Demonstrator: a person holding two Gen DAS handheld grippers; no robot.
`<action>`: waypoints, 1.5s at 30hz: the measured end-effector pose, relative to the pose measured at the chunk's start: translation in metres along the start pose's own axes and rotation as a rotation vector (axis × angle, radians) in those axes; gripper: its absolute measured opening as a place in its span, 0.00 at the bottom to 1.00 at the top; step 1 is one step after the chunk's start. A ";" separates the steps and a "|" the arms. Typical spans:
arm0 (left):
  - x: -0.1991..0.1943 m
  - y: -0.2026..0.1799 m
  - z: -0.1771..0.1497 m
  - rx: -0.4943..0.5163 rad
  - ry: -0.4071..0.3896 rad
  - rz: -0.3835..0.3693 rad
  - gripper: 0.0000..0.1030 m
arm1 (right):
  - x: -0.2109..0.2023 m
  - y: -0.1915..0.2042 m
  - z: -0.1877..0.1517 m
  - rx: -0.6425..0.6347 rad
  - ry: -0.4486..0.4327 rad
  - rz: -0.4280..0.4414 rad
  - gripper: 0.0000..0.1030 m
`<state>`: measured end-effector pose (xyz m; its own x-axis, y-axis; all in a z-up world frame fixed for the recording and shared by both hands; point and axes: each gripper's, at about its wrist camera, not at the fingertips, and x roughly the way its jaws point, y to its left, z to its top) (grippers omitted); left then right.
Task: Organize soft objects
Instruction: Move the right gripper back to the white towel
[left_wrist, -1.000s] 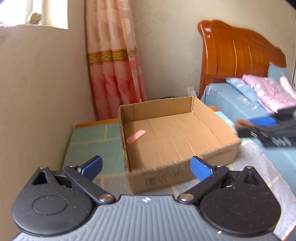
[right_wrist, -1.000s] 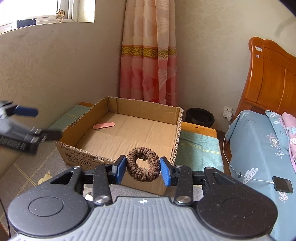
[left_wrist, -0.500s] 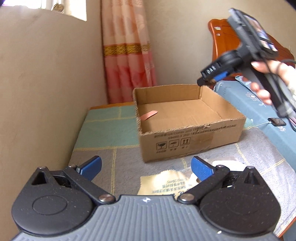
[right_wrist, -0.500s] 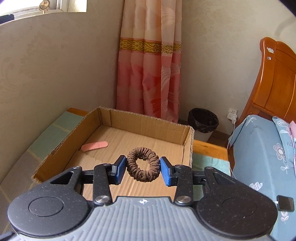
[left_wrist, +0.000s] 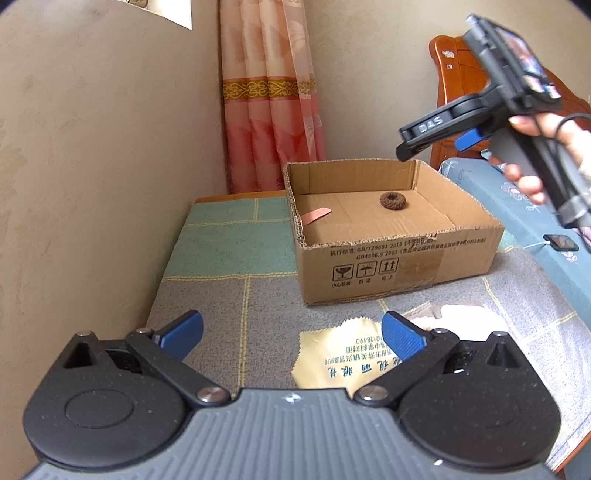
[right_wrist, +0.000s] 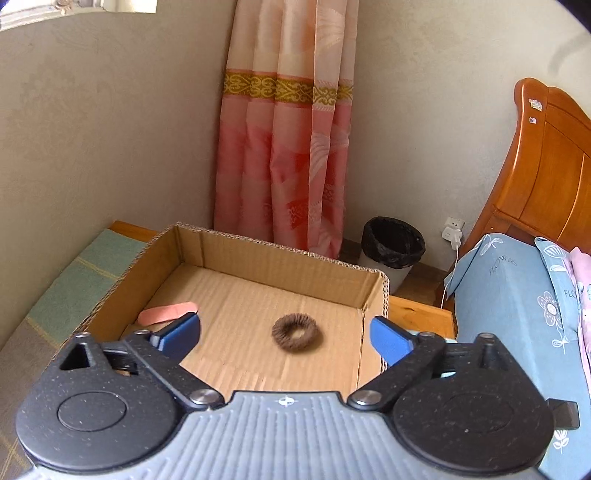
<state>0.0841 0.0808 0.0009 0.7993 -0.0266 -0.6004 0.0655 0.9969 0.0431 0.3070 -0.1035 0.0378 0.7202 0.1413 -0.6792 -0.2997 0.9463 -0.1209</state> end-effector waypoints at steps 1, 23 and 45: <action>0.000 -0.001 -0.001 0.005 0.002 -0.001 0.99 | -0.005 0.000 -0.003 0.000 -0.005 0.002 1.00; -0.003 -0.008 -0.019 0.038 0.044 -0.007 0.99 | -0.071 0.037 -0.129 0.018 0.153 0.064 1.00; 0.001 -0.023 -0.026 0.083 0.068 -0.050 0.99 | -0.070 0.045 -0.183 0.074 0.224 -0.026 1.00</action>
<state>0.0681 0.0596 -0.0220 0.7517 -0.0682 -0.6560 0.1558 0.9849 0.0761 0.1289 -0.1236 -0.0527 0.5673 0.0567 -0.8215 -0.2303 0.9688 -0.0922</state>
